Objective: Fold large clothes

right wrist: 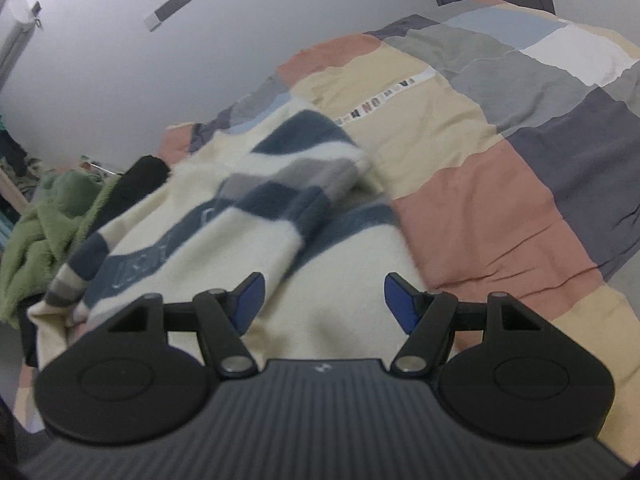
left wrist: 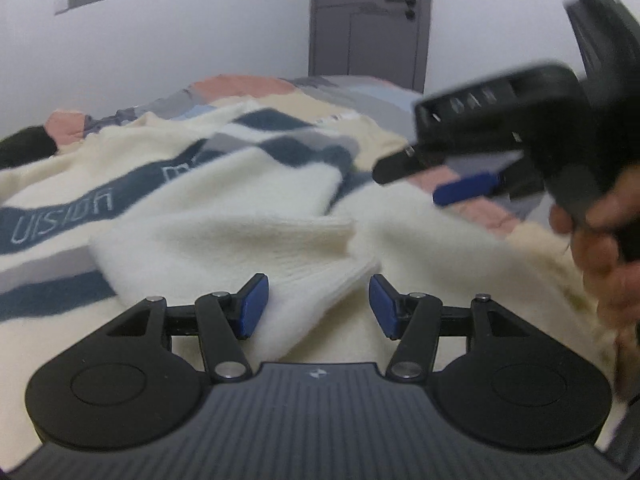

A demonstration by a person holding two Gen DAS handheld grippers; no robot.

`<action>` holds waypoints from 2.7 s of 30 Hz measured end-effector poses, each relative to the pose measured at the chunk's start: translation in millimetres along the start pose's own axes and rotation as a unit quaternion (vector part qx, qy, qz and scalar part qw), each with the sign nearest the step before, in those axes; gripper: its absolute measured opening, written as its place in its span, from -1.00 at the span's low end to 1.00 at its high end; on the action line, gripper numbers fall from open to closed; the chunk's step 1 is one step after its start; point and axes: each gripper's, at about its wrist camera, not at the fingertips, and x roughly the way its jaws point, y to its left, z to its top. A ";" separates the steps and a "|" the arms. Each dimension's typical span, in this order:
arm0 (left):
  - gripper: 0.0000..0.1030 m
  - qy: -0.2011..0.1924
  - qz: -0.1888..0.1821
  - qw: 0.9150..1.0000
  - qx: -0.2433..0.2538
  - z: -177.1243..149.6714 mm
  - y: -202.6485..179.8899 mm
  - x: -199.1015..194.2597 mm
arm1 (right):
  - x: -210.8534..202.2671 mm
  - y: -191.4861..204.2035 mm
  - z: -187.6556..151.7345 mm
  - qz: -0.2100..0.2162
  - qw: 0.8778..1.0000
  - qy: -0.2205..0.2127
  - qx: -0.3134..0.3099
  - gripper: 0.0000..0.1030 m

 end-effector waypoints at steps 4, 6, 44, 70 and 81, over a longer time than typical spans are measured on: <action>-0.10 -0.005 0.033 0.999 0.017 -1.6 -2.9 4.0 | 12.9 -1.8 -0.6 -0.009 1.000 0.002 -0.005 0.32; -0.44 -0.007 0.043 0.999 0.006 -0.6 1.7 2.5 | 17.0 -0.5 -0.3 -0.010 1.000 0.003 -0.010 0.32; 0.07 -0.102 0.131 0.940 -0.297 -20.5 113.2 -199.7 | 14.7 15.1 -8.4 0.126 0.990 0.015 0.055 0.36; 0.07 0.051 0.055 0.968 -0.240 -32.4 109.0 -67.2 | 85.2 16.8 18.8 -0.012 1.000 -0.016 -0.009 -0.69; 0.07 0.013 0.071 0.965 -0.252 -26.3 113.1 -96.0 | 20.2 51.1 -5.4 0.022 0.997 -0.002 -0.073 -0.64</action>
